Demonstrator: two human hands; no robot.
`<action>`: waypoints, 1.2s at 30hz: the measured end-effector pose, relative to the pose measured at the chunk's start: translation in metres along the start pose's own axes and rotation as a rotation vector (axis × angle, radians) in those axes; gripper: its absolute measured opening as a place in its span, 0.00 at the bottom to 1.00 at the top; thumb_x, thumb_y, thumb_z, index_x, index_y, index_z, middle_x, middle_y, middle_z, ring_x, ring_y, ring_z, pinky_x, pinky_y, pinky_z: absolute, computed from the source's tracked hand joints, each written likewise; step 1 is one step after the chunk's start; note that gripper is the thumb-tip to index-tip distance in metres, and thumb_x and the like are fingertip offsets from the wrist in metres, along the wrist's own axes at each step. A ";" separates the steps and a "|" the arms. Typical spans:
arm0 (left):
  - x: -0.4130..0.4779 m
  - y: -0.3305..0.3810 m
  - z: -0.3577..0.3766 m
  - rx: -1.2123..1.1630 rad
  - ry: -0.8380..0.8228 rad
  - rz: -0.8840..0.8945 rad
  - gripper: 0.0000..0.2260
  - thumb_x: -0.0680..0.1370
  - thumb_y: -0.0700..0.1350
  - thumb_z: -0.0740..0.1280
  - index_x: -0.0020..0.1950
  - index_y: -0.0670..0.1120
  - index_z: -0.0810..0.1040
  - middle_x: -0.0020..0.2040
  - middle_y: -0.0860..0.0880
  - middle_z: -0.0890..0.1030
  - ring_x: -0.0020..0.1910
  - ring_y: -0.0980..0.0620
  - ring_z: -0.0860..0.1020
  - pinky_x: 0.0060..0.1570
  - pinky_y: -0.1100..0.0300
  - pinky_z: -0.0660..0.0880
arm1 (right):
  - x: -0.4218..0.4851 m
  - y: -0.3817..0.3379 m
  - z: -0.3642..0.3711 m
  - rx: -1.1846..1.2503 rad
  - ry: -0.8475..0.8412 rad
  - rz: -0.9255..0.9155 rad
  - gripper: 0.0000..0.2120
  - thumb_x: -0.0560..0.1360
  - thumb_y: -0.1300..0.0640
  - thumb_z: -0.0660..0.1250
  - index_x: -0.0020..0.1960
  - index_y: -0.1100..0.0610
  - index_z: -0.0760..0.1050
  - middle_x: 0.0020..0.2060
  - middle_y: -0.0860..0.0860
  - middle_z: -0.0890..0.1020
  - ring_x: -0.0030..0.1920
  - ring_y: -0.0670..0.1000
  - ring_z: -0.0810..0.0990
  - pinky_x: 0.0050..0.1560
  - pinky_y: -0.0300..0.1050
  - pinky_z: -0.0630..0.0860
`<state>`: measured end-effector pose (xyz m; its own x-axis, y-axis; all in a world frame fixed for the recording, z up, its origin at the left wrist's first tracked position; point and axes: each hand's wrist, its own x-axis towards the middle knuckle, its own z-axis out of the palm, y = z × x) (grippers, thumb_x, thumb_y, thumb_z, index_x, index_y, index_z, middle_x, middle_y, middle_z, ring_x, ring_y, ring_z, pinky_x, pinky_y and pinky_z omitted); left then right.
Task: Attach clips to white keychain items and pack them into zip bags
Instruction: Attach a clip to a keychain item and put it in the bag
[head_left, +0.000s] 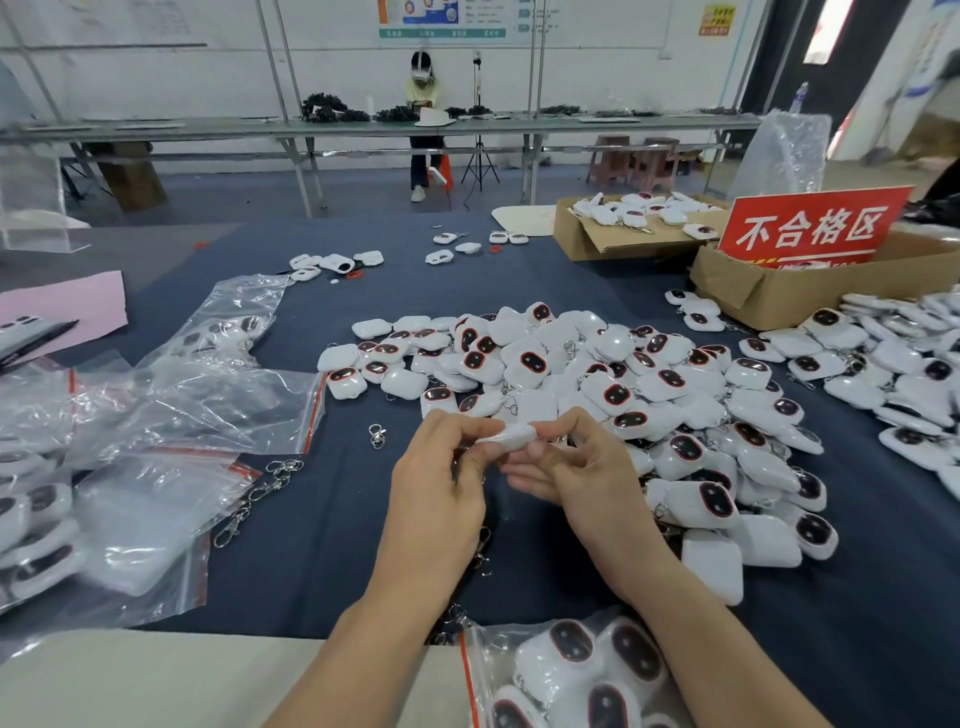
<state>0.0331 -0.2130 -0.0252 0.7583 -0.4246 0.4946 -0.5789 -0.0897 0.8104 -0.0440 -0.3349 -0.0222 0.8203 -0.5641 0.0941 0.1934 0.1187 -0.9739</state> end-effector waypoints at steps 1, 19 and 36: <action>0.000 0.000 0.000 -0.002 0.003 0.000 0.15 0.79 0.36 0.69 0.49 0.58 0.80 0.48 0.60 0.80 0.50 0.60 0.80 0.47 0.73 0.71 | 0.000 0.000 0.000 -0.003 0.001 -0.008 0.05 0.81 0.66 0.64 0.47 0.59 0.74 0.40 0.59 0.87 0.44 0.55 0.88 0.42 0.40 0.82; -0.003 0.000 0.001 0.101 -0.025 0.025 0.09 0.81 0.40 0.67 0.54 0.54 0.79 0.50 0.60 0.78 0.51 0.59 0.78 0.47 0.70 0.71 | -0.004 -0.003 0.004 -0.009 0.035 -0.082 0.09 0.78 0.67 0.68 0.44 0.56 0.79 0.38 0.56 0.87 0.42 0.51 0.87 0.42 0.37 0.81; 0.003 0.008 -0.002 -0.123 -0.078 -0.059 0.12 0.80 0.39 0.70 0.55 0.57 0.83 0.54 0.62 0.82 0.57 0.62 0.79 0.53 0.73 0.72 | -0.001 -0.004 -0.004 0.012 -0.097 -0.115 0.10 0.79 0.51 0.65 0.56 0.49 0.83 0.52 0.51 0.86 0.53 0.52 0.85 0.51 0.40 0.80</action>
<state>0.0312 -0.2131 -0.0171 0.7613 -0.4912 0.4233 -0.4894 -0.0070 0.8720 -0.0472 -0.3378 -0.0194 0.8407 -0.4926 0.2249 0.2949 0.0681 -0.9531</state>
